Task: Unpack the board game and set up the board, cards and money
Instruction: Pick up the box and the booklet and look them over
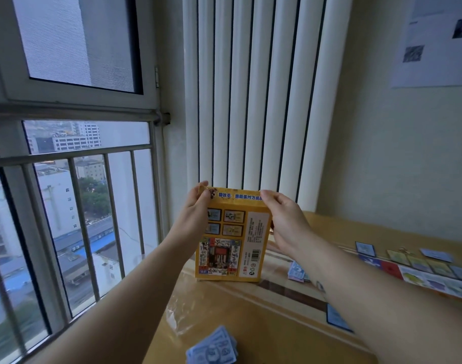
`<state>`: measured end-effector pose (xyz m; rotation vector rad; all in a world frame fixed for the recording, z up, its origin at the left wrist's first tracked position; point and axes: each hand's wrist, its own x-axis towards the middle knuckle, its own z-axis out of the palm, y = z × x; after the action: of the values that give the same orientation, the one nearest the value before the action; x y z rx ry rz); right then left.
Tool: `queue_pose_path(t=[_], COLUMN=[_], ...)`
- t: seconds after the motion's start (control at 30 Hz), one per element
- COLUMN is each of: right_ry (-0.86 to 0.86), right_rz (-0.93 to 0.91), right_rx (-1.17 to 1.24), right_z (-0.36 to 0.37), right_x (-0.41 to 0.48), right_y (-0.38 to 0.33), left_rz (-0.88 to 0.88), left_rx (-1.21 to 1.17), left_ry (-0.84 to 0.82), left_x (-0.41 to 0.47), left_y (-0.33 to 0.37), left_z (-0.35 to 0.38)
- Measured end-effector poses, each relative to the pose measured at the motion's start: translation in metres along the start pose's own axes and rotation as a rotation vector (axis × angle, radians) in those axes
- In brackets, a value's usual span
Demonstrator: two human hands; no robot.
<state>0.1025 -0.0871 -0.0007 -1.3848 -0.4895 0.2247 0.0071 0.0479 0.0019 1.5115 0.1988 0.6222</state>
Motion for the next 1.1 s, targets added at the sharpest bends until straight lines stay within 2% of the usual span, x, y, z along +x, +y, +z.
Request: queue_pose_path(t=[0.1,0.2,0.4,0.77,1.1], right_ry=[-0.038,-0.049,0.039,0.139,0.125], right_rz=[0.021,0.034,0.037,-0.005,0.05], right_rx=[0.081,0.041,-0.052,-0.112,-0.049], right_z=[0.0053,0.0055,0.0042,0.0071,0.0118], right_x=[-0.0018,-0.0017,-0.0006,-0.0046,-0.0056], right_y=[-0.0006,-0.0013,-0.0015,-0.0004,0.0002], left_rz=[0.008,0.002,-0.004,0.062,0.09], left_rx=[0.003,-0.018,0.011,0.117,0.119], left_ry=[0.041,0.125,0.221,0.25,0.214], left_x=[-0.0015,-0.0005,0.0027,0.0048,0.0041], left_y=[0.0031,0.0026,0.003,-0.0026,-0.0042], left_z=[0.0049,0.0074,0.0108,0.0094,0.0074])
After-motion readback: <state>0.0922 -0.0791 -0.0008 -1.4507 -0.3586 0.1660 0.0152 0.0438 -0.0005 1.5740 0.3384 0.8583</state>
